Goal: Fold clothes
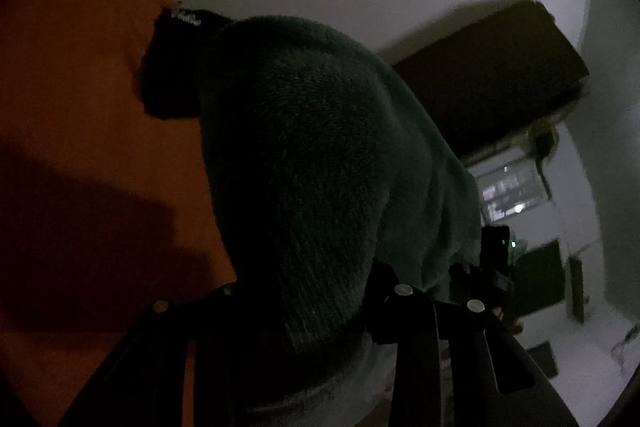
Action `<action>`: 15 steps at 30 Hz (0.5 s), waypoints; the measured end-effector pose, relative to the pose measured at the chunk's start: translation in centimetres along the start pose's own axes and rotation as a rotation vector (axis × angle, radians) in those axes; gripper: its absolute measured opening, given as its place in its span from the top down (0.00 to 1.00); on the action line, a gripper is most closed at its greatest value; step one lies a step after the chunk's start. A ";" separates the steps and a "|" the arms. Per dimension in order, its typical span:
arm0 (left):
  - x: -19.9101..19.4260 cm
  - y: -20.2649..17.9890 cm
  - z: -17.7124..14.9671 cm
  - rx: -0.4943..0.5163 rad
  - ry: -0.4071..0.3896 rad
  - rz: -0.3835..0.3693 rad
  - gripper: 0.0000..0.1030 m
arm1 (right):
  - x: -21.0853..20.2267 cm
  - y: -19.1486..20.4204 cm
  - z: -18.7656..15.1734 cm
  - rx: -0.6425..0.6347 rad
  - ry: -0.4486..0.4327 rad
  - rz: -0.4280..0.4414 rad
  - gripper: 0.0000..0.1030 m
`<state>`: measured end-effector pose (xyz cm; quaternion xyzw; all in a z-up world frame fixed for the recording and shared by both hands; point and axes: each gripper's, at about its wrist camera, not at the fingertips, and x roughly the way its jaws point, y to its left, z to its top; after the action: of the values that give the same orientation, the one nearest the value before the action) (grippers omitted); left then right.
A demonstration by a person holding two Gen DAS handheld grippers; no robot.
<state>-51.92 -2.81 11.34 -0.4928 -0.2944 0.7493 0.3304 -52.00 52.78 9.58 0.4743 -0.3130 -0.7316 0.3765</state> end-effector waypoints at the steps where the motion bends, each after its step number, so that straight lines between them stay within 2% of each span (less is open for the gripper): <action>1: -0.2 0.0 0.9 -0.016 -0.009 0.003 0.64 | -0.4 0.6 1.5 0.012 -0.001 -0.011 0.60; 4: 4.2 -2.8 2.3 -0.075 -0.041 0.023 0.63 | 0.2 1.3 5.1 0.069 -0.006 -0.040 0.60; 6: 6.5 -2.1 4.1 -0.111 -0.056 0.037 0.63 | 1.4 1.0 7.1 0.105 -0.006 -0.040 0.60; 8: 8.9 -1.5 6.0 -0.146 -0.070 0.050 0.63 | 3.4 -1.1 9.9 0.123 0.014 -0.033 0.60; 10: 11.6 -0.3 8.1 -0.169 -0.075 0.054 0.63 | 5.3 -3.4 12.8 0.141 0.035 -0.025 0.60; 15: 18.2 4.8 16.3 -0.196 -0.050 0.076 0.63 | 10.4 -8.8 20.4 0.178 0.074 -0.022 0.60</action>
<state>-73.49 6.66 3.29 -0.5145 -0.3554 0.7411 0.2444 -75.97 50.59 4.90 0.5360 -0.3575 -0.6870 0.3362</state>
